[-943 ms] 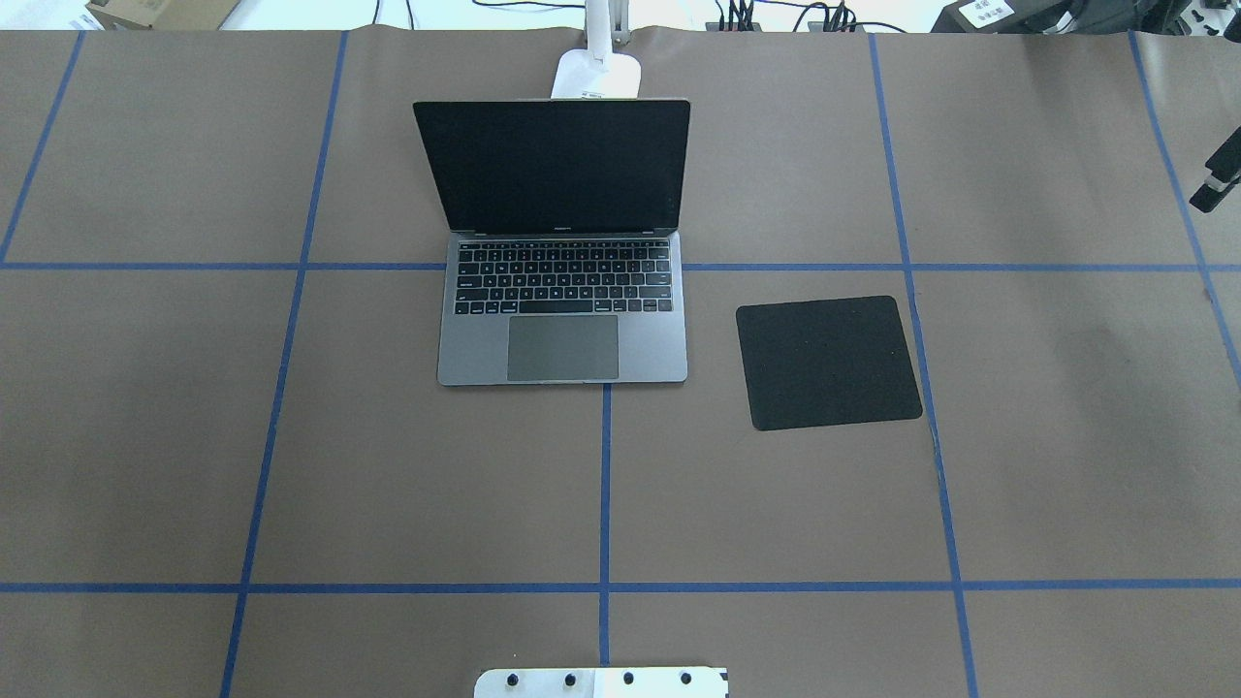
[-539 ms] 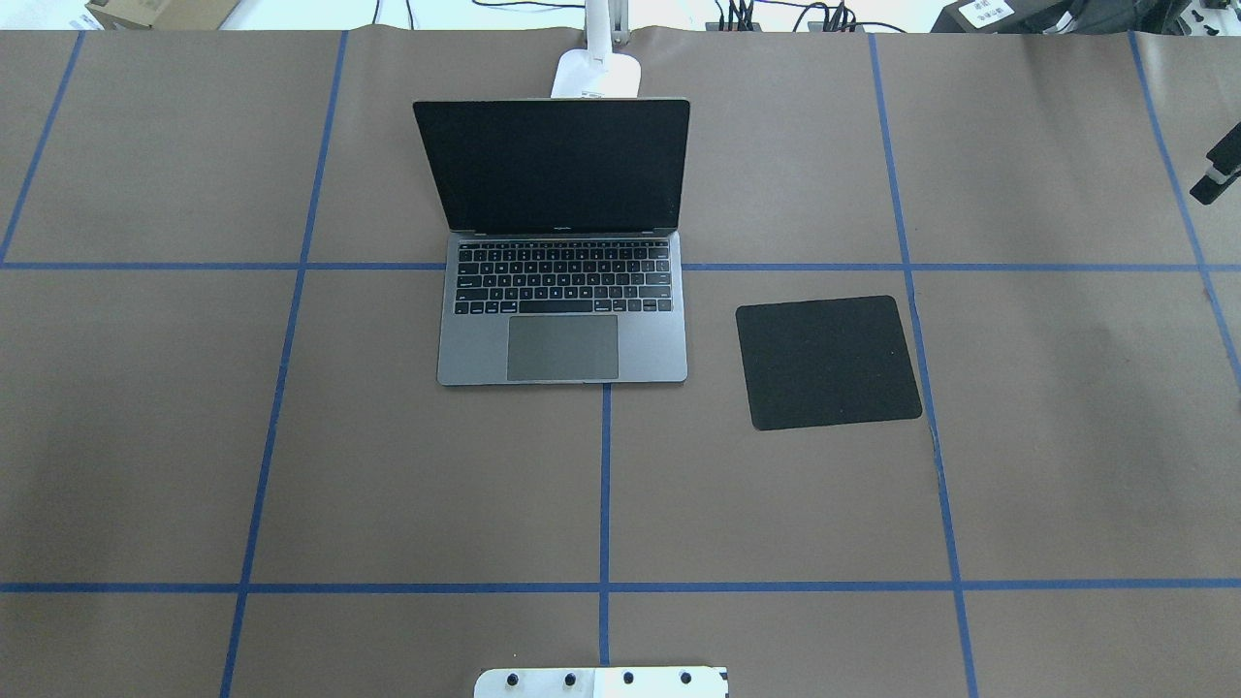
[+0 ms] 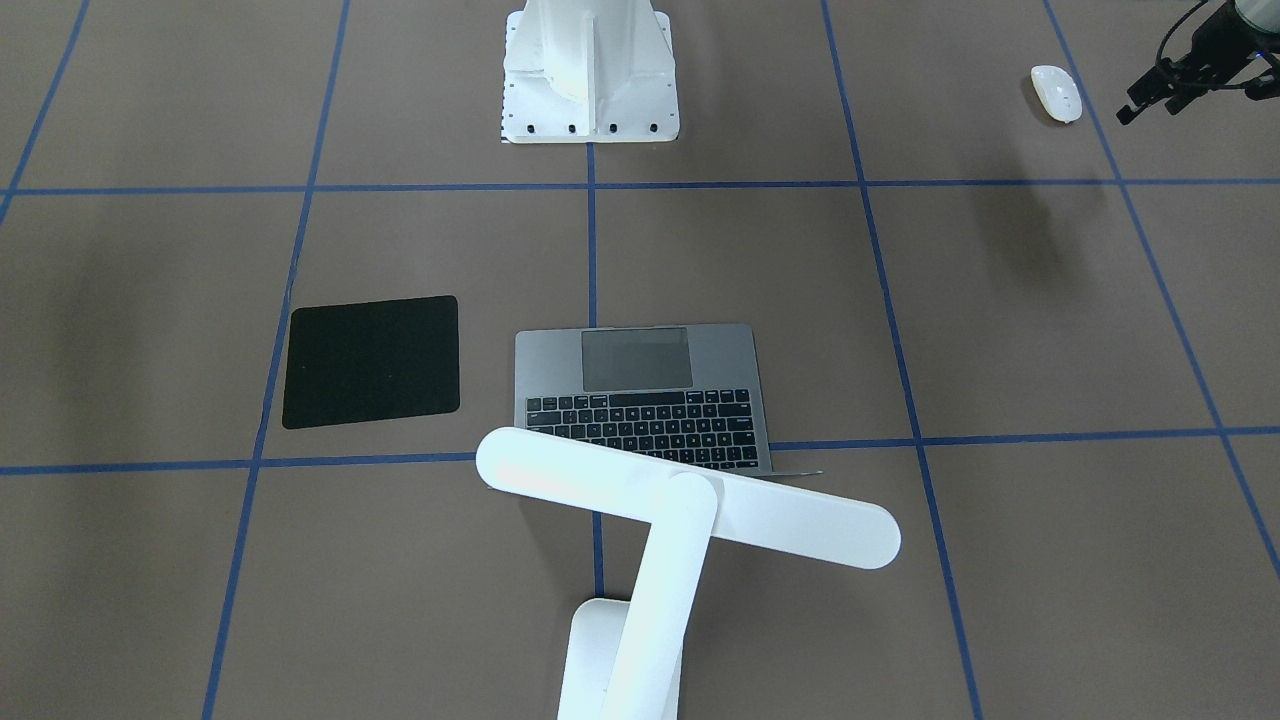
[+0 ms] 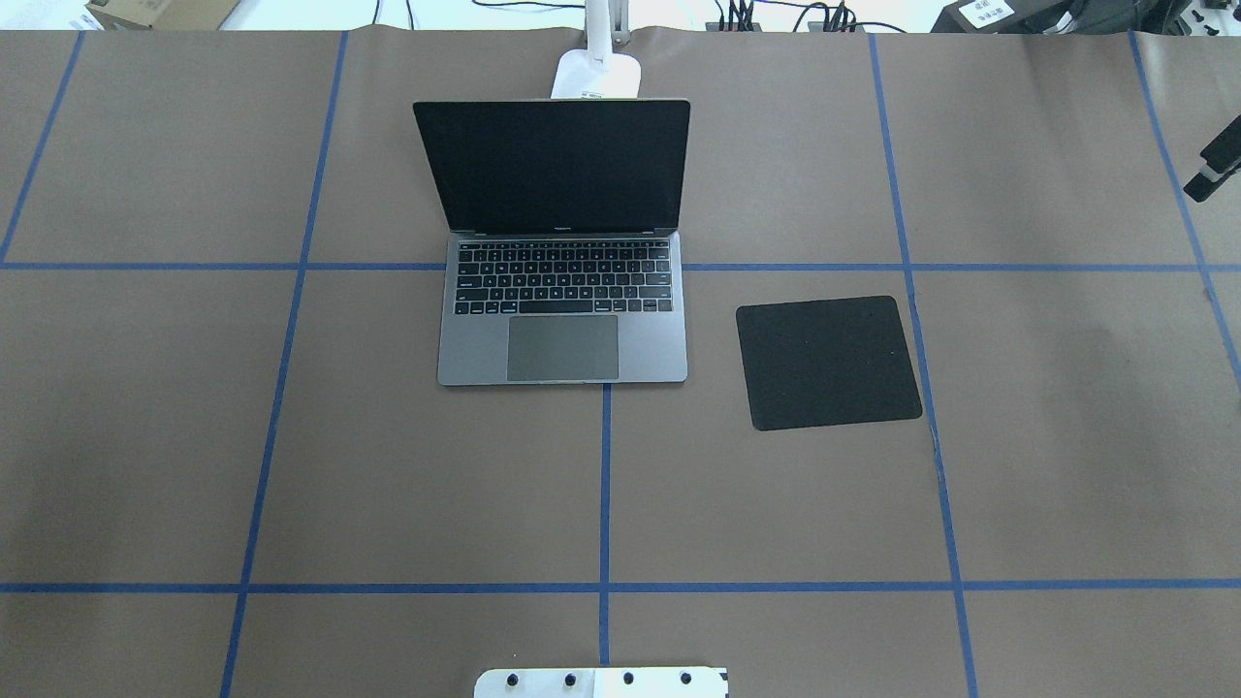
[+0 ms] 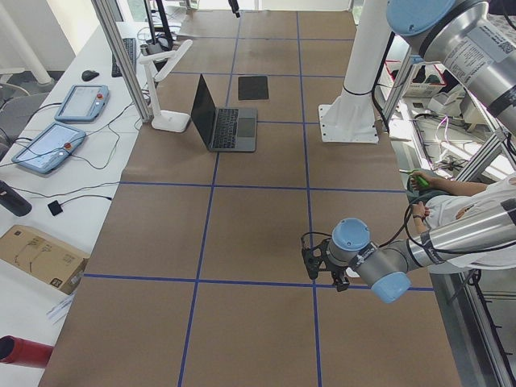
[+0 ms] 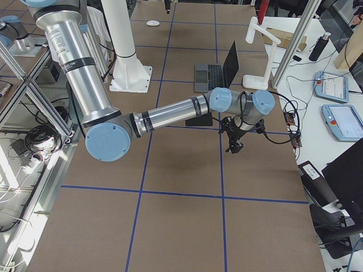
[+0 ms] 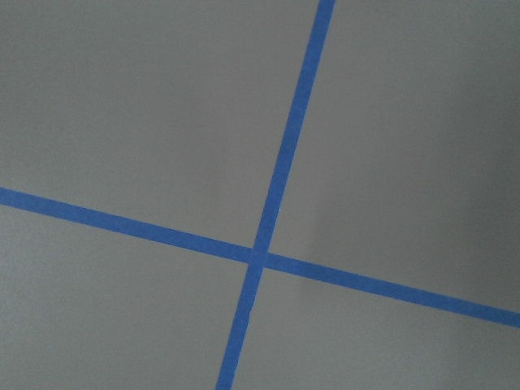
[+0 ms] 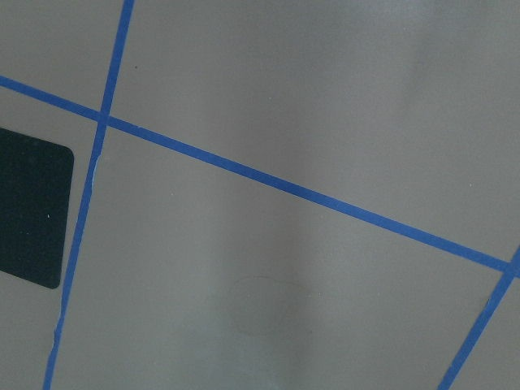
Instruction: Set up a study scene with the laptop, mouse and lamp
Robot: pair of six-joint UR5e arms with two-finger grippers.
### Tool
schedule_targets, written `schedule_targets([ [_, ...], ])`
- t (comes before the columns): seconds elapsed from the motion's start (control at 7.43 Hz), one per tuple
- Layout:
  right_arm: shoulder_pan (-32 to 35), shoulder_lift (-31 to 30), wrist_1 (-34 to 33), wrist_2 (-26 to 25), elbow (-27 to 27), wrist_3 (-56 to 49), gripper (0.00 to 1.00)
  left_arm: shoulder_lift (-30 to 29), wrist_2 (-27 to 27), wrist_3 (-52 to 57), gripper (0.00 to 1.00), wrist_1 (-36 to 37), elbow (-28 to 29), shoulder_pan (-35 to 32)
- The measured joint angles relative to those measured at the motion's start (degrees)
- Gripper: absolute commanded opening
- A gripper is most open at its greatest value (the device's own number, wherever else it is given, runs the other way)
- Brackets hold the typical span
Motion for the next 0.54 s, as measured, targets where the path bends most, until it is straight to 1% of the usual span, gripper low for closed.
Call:
schedule_targets([
  [0.27,-0.56,-0.27,1.56,-0.04,-0.07,0.97,0.99,-0.07,6.39,-9.7,0.99,-2.44,0.03,10.61],
  [0.54,-0.76,-0.37,2.2,-0.03,-0.03,1.19,0.99,-0.04,11.03,-16.34,0.99,-3.52,0.04,18.3],
])
